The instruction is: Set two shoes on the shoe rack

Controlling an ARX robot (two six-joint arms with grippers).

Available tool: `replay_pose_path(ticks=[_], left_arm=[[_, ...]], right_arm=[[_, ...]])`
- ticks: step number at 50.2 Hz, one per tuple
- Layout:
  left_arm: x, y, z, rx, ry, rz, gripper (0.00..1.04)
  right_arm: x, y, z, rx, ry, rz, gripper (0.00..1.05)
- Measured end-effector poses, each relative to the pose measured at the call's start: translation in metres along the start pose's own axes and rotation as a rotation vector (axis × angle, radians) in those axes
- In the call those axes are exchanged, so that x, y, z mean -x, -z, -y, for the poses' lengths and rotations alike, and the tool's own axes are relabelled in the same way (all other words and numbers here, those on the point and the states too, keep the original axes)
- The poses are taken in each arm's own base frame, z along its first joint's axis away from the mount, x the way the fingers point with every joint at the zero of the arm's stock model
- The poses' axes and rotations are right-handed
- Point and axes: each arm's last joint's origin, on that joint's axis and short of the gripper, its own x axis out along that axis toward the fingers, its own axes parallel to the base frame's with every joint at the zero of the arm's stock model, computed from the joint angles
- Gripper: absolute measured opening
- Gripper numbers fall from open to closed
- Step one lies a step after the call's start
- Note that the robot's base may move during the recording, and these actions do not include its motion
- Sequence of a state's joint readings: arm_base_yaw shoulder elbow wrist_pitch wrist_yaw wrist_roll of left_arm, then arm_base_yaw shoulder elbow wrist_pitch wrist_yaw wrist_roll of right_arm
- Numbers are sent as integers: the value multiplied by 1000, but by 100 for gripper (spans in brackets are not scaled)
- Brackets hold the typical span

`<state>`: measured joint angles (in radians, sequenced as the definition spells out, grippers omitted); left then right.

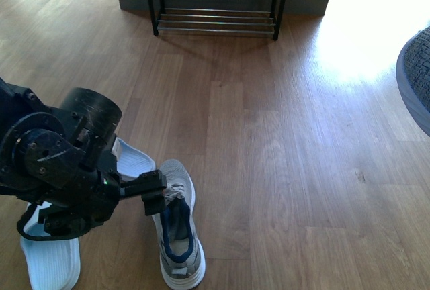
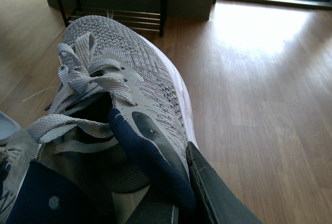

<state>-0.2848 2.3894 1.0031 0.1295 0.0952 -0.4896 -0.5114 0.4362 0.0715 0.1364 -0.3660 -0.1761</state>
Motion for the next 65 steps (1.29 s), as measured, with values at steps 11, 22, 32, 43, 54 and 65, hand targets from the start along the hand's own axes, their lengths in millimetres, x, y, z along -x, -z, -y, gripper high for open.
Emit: replay_pose_path(ticks=[11, 22, 32, 43, 54, 65], left_arm=[[-28, 1, 3, -40, -22, -44, 95], [-56, 2, 3, -77, -39, -74, 95], [-82, -1, 11, -139, -8, -95, 95], [-95, 3, 12, -169, -28, -106, 95], [-95, 3, 15, -195, 9, -87, 95], [-96, 6, 20, -213, 100, -78, 95]], right_arm=[[0, 0, 0, 0, 0, 0, 1], [0, 0, 0, 0, 0, 0, 1], [0, 0, 0, 0, 0, 0, 1], [0, 0, 0, 0, 0, 0, 1], [0, 0, 0, 0, 0, 0, 1], [0, 0, 0, 0, 0, 0, 1]])
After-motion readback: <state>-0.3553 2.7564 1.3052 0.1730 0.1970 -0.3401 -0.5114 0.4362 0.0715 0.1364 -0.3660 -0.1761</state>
